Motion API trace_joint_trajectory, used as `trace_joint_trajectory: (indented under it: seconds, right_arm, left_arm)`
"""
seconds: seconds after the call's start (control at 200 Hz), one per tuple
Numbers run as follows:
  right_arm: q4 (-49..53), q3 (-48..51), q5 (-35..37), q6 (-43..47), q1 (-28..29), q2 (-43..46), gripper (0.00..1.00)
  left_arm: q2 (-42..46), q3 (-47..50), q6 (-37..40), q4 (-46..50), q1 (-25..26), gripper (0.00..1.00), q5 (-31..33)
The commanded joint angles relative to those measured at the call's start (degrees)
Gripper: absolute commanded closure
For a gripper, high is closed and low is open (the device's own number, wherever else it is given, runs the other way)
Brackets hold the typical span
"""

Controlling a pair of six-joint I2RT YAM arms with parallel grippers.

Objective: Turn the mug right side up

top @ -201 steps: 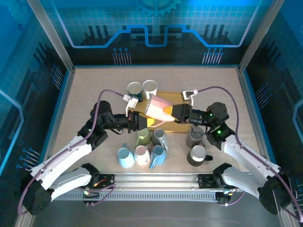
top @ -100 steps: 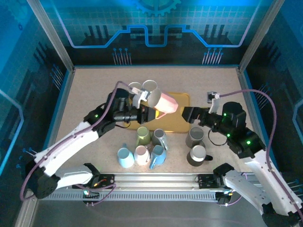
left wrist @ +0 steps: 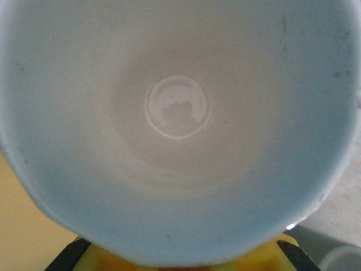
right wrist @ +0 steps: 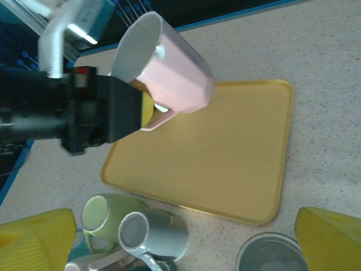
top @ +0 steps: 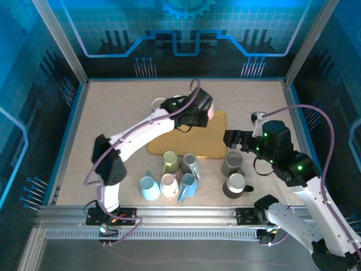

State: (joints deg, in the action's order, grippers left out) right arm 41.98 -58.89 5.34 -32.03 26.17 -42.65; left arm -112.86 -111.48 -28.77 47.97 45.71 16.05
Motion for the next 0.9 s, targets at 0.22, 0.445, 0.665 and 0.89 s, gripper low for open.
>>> trace_joint_trajectory:
  seconds: [0.22,0.445,0.665,0.89]
  right_arm:
    - [0.74,1.09,3.52,0.78,-0.47,1.26,0.0]
    - [-0.31,2.12,2.9,1.49,-0.42,1.42,0.0]
    - [-0.94,3.7,3.48,2.21,-0.42,2.31,0.0]
    - [-1.01,4.0,3.67,3.05,-0.42,2.66,0.0]
  left_arm:
    - [-17.21,-24.01,-10.74,13.5,0.46,1.0,12.2]
    - [-20.36,-23.56,-12.49,10.36,-1.05,1.0,9.7]
    - [-23.05,-23.42,-13.14,8.86,-2.21,1.0,9.52]
    - [-25.28,-23.26,-12.99,6.69,-3.68,1.0,9.41]
